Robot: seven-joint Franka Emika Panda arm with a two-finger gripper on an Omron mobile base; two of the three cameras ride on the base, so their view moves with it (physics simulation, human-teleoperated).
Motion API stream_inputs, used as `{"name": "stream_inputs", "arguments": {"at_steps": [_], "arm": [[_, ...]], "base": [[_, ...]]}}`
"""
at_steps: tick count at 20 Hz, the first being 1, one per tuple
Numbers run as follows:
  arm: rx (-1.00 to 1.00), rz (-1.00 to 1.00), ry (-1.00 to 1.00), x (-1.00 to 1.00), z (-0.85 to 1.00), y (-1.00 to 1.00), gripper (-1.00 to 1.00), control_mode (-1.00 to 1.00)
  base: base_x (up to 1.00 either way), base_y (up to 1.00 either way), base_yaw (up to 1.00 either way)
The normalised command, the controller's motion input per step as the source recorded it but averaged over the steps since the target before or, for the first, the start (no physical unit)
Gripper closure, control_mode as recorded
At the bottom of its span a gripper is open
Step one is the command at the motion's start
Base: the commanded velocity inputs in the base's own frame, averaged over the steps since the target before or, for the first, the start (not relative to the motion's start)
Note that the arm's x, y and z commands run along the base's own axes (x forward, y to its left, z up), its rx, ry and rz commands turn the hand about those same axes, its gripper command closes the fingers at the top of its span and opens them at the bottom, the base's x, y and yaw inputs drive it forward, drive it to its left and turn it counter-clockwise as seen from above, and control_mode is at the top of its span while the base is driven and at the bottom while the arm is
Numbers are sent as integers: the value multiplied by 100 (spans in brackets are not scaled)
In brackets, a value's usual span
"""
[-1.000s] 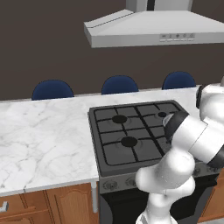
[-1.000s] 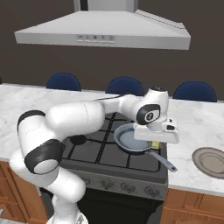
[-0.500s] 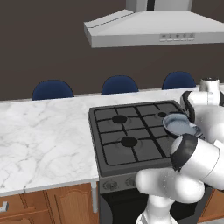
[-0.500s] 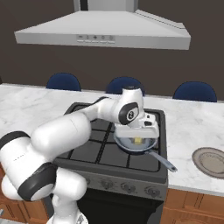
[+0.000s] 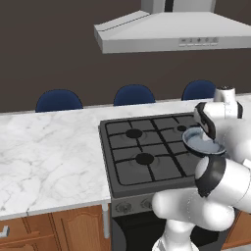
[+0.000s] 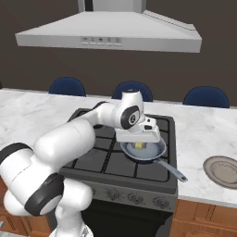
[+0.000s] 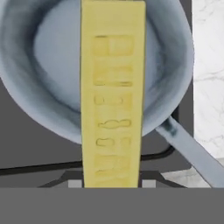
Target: Pick up the butter stick and place it in the pan. Then turn on the burner for the pan.
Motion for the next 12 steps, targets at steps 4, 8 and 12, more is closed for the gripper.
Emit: {"name": "stream_inputs", "arguments": {"at_steps": [4, 8, 12], "arm": [[9, 0, 0, 28, -7, 0, 100, -100], [7, 0, 1, 25, -22, 0, 100, -100], [5, 0, 1, 30, -27, 0, 100, -100]], "base": [[0, 0, 0], [0, 0, 0], [0, 0, 0]]}}
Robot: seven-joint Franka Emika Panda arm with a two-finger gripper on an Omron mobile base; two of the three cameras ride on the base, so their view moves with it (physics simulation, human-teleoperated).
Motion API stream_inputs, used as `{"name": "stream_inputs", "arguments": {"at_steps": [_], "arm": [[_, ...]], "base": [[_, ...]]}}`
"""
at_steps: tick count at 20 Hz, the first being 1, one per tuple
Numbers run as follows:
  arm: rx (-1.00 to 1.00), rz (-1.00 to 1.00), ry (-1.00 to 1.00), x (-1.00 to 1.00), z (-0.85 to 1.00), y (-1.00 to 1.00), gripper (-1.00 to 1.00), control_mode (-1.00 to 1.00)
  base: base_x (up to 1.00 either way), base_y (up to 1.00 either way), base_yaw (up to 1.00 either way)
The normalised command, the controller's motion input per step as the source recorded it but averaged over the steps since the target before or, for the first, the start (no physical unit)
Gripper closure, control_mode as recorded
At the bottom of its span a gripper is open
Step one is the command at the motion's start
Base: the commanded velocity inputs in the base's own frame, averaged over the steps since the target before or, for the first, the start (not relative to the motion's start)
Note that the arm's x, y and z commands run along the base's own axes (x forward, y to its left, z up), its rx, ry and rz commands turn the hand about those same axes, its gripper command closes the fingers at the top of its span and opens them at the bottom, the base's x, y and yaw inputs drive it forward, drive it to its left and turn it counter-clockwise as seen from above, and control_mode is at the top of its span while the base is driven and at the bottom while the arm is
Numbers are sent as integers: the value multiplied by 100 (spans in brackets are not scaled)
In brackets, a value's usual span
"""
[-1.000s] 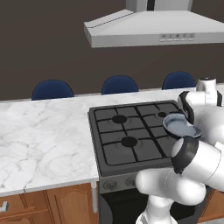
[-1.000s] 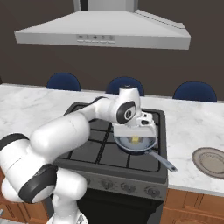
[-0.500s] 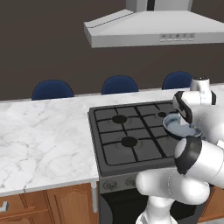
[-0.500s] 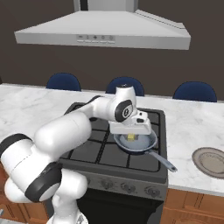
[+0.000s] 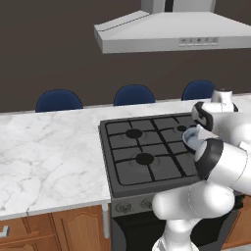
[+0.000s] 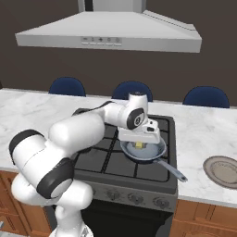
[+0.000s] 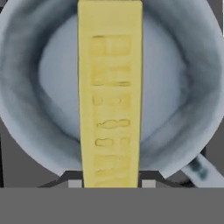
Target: Pick up the butter stick and place it in the pan. Then turn on the burner for the pan.
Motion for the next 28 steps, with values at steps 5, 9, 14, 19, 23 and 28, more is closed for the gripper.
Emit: {"name": "stream_inputs", "arguments": {"at_steps": [5, 9, 14, 19, 23, 28], "arm": [[1, 0, 0, 26, -24, 0, 100, -100], [0, 0, 0, 18, -23, 0, 100, -100], [0, 0, 0, 2, -28, 0, 100, -100], [0, 0, 0, 0, -22, -6, 100, -100], [0, 0, 0, 0, -17, -12, 100, -100], [0, 0, 0, 0, -10, -6, 100, -100]], "base": [[0, 0, 0], [0, 0, 0], [0, 0, 0], [0, 0, 0], [0, 0, 0], [0, 0, 0]]}}
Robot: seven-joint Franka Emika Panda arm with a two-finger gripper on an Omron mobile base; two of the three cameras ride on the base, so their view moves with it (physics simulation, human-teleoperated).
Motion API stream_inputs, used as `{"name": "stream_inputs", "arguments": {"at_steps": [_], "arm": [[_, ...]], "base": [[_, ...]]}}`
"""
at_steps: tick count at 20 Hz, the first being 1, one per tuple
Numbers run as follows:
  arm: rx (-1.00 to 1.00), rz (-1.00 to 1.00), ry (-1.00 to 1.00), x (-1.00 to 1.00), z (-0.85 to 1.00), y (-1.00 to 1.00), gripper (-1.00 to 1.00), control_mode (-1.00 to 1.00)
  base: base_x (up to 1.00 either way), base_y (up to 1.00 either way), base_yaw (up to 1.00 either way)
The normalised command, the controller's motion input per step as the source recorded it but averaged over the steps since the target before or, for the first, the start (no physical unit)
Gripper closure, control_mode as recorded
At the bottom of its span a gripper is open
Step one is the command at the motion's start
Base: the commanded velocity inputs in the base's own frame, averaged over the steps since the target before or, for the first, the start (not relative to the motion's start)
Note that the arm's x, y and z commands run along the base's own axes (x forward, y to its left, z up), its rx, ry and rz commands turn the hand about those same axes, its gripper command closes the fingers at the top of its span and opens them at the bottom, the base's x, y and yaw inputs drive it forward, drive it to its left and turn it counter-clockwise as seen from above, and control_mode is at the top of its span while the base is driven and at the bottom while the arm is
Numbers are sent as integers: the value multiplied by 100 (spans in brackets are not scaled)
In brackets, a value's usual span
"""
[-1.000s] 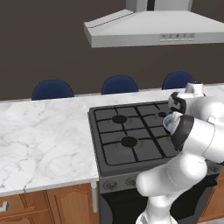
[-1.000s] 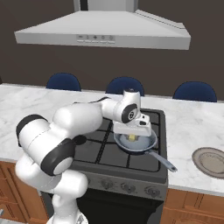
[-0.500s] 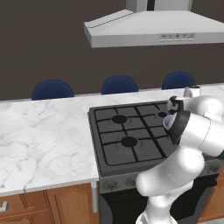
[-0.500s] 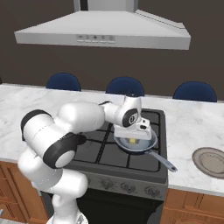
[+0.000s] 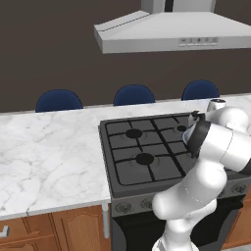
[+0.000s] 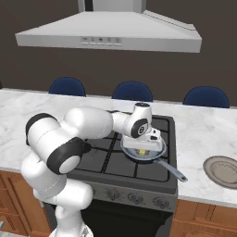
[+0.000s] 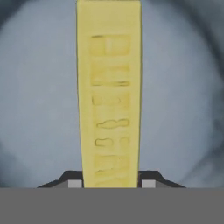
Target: Pick up the butter stick and place it in the pan. Then turn on the burner for the pan.
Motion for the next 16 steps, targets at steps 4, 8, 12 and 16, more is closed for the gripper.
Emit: {"name": "stream_inputs", "arguments": {"at_steps": [4, 8, 12, 16], "arm": [[0, 0, 0, 4, -3, 0, 100, -100], [0, 0, 0, 2, -1, 0, 100, -100], [0, 0, 0, 0, -3, 0, -100, -100], [0, 0, 0, 0, 0, 0, -100, -100]], "base": [[0, 0, 0], [0, 0, 0], [0, 0, 0], [0, 0, 0]]}}
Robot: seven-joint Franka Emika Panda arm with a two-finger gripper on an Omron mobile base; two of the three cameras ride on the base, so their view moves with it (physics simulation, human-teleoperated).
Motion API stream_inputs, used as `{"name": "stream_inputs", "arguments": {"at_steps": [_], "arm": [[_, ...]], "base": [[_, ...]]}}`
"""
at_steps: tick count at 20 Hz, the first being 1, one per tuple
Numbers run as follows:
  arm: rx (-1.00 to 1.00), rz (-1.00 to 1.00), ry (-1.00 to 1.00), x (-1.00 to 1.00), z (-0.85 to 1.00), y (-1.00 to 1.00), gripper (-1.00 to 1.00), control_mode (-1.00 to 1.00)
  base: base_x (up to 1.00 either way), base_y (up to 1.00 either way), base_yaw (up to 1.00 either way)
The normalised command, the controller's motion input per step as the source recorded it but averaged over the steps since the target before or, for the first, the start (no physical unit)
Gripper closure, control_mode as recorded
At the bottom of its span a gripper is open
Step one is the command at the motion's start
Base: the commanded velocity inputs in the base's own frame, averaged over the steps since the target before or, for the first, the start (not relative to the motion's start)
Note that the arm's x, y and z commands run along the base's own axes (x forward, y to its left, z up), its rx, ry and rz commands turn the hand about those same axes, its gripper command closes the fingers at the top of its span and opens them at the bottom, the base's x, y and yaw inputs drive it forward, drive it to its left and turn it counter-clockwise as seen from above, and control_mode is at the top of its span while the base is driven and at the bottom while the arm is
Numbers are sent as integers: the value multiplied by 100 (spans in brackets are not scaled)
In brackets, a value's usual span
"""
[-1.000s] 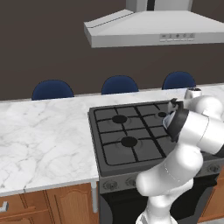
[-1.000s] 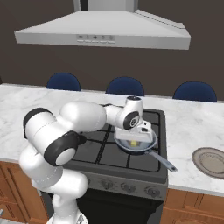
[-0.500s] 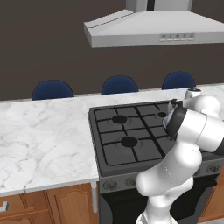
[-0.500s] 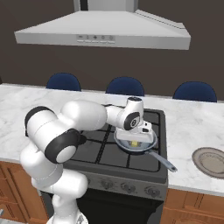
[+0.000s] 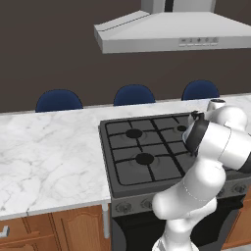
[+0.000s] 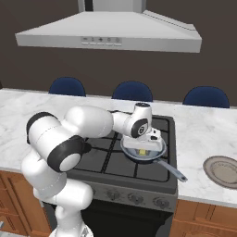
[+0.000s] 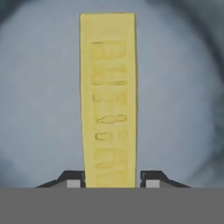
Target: Pick up the butter stick and place it in the pan. Then turn on the burner for the pan.
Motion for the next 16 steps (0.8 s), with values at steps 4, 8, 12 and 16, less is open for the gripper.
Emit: {"name": "stream_inputs", "arguments": {"at_steps": [4, 8, 12, 16], "arm": [[0, 0, 0, 0, 0, 0, -100, -100], [0, 0, 0, 0, 0, 0, -100, -100], [0, 0, 0, -1, 13, 0, -100, -100], [0, 0, -3, -11, 26, 0, -100, -100]], "base": [[0, 0, 0], [0, 0, 0], [0, 0, 0], [0, 0, 0]]}}
